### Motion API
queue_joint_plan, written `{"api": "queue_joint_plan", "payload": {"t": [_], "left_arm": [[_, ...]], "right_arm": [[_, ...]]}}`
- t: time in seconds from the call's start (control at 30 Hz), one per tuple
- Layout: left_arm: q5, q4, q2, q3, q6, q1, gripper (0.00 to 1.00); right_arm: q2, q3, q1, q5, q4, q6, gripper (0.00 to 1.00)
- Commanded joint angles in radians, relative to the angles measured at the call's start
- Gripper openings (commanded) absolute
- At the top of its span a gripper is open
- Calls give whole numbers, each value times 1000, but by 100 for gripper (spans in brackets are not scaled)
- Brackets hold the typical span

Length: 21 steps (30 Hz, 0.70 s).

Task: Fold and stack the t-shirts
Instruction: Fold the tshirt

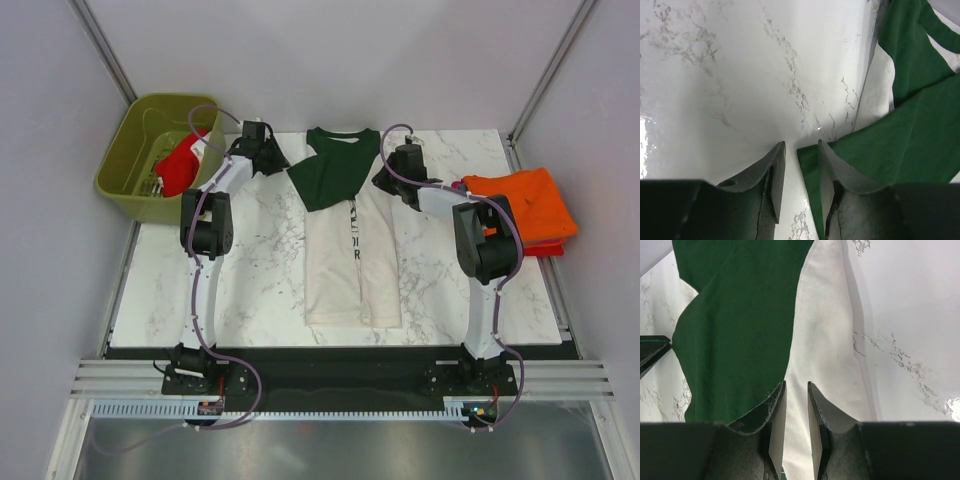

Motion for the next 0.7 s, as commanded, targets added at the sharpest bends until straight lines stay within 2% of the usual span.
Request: {"api": "queue_joint_plan", "payload": {"t": [0.0,0.23,0.33,0.47,0.67], "left_arm": [[52,-18,5,18,-24,8,39],[82,-27,21,18,-47,7,34],[78,-30,33,33,-50,7,23],[75,-33,45,62,-67,7,3],[17,-1,-13,-5,-55,4,2]], "right_arm": [[-46,-4,-10,-3,37,8,31],[-41,-6,-13,-1,38,14,31],[-40,-7,-15,-1,38,18,30],[-40,-7,-16,-30,41,21,31],[-43,-6,-16,-64,55,11,31]]}}
